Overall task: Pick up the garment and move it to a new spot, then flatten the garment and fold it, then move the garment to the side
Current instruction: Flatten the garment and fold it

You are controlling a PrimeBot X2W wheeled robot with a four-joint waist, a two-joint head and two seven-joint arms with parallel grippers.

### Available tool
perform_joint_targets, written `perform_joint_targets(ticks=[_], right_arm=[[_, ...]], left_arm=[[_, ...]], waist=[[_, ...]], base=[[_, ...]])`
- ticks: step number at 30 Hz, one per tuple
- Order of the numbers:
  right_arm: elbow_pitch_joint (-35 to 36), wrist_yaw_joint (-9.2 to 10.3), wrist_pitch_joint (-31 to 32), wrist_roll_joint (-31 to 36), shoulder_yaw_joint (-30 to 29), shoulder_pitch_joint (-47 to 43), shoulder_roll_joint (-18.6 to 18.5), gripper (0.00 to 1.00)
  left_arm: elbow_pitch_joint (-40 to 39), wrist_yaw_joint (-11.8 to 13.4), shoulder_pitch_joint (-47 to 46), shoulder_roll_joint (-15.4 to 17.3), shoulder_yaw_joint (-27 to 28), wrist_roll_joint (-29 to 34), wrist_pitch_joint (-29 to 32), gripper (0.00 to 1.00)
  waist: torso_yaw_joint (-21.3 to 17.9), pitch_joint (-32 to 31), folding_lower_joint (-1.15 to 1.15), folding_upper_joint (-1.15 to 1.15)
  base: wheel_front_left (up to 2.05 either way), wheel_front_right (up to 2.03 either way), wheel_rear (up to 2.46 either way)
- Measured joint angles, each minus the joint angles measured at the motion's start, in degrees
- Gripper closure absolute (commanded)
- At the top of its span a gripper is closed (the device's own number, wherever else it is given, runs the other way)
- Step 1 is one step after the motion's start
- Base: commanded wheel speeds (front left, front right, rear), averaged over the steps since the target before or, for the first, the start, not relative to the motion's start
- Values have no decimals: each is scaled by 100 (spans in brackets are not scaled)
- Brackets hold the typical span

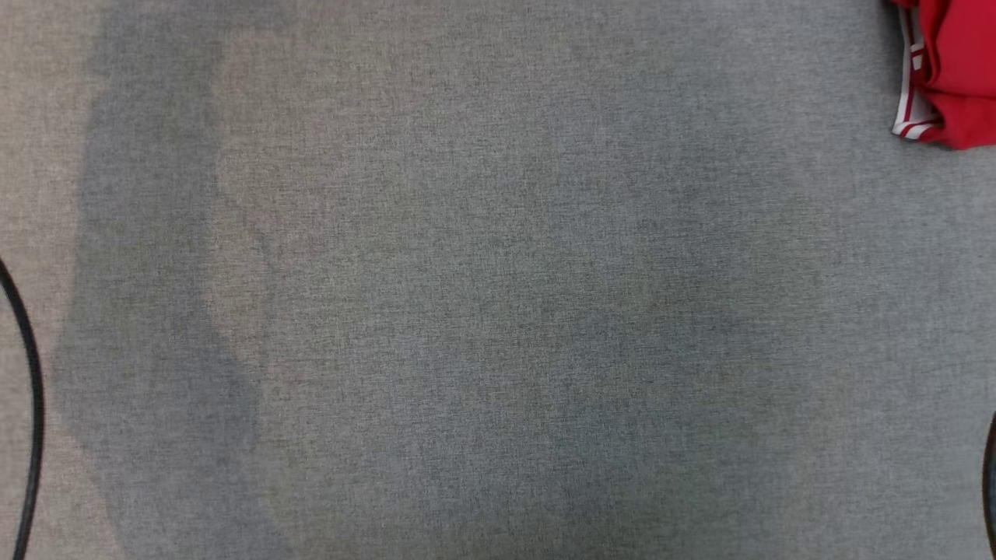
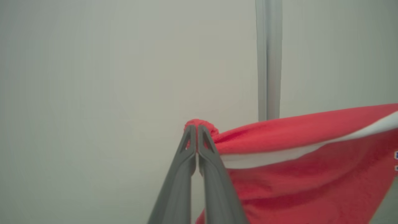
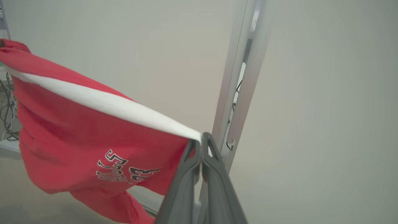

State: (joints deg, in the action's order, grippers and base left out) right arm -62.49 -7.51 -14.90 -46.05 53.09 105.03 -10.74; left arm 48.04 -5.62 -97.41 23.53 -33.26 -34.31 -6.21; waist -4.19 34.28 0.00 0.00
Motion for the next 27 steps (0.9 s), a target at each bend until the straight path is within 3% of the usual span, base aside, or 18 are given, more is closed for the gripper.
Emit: perform_joint_targets(ticks=[7,14,19,27], right_arm=[[890,0,-10,185,193,-808,-291,100],[2220,0,-15,230,224,-2405,-872,100],[3034,0,-23,304,54,-3639,-1094,100],[3890,0,-24,568,-218,-5702,-1359,100]], left_arm=[[157,-121,871,7,96,-414,-555,100],[-503,-126,2647,107,402,-878,-850,100],[-1507,197,4323,124,994,-983,-870,100],[-2931,571,6729,-372,1889,-649,-871,100]], waist=[[47,24,1,0],[81,-352,0,0],[102,-739,0,0],[163,-1484,0,0]], base=[[0,0,0],[0,0,0],[0,0,0],[0,0,0]])
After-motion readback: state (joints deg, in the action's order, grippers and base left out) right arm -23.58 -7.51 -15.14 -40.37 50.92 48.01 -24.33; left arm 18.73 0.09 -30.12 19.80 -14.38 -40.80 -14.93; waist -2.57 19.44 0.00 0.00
